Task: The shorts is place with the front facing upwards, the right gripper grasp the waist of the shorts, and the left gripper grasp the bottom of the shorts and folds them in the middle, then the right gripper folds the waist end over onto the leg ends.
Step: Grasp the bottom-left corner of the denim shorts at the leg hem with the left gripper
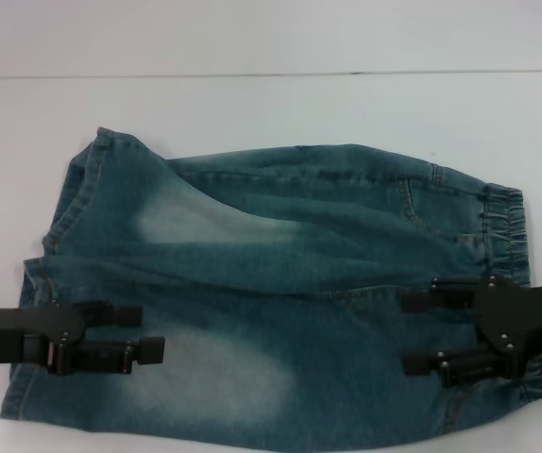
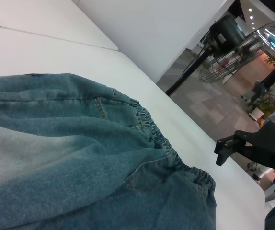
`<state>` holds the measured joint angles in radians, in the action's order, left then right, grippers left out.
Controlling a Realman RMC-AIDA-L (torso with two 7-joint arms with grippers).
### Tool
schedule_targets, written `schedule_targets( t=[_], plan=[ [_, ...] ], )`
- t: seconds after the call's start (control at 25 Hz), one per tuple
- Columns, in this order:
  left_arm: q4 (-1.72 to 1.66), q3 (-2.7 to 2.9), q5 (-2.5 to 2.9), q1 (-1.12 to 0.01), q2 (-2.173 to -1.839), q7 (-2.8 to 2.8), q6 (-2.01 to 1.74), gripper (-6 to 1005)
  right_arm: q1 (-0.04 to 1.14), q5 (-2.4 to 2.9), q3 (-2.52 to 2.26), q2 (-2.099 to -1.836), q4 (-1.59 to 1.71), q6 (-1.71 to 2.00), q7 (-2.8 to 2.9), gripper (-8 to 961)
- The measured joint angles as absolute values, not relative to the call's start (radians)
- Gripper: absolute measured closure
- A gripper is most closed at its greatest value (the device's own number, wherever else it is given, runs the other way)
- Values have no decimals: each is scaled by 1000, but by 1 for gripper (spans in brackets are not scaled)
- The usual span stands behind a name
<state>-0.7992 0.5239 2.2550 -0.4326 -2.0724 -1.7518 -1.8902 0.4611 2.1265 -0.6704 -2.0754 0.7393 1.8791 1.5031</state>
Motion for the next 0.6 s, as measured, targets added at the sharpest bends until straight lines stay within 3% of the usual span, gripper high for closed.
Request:
schedule_targets(
  t=[0.6],
  plan=[
    [-799, 517, 2254, -440, -2071, -1752, -1888, 50, 485, 2127, -670, -2075, 739, 1871, 1503, 12]
  ],
)
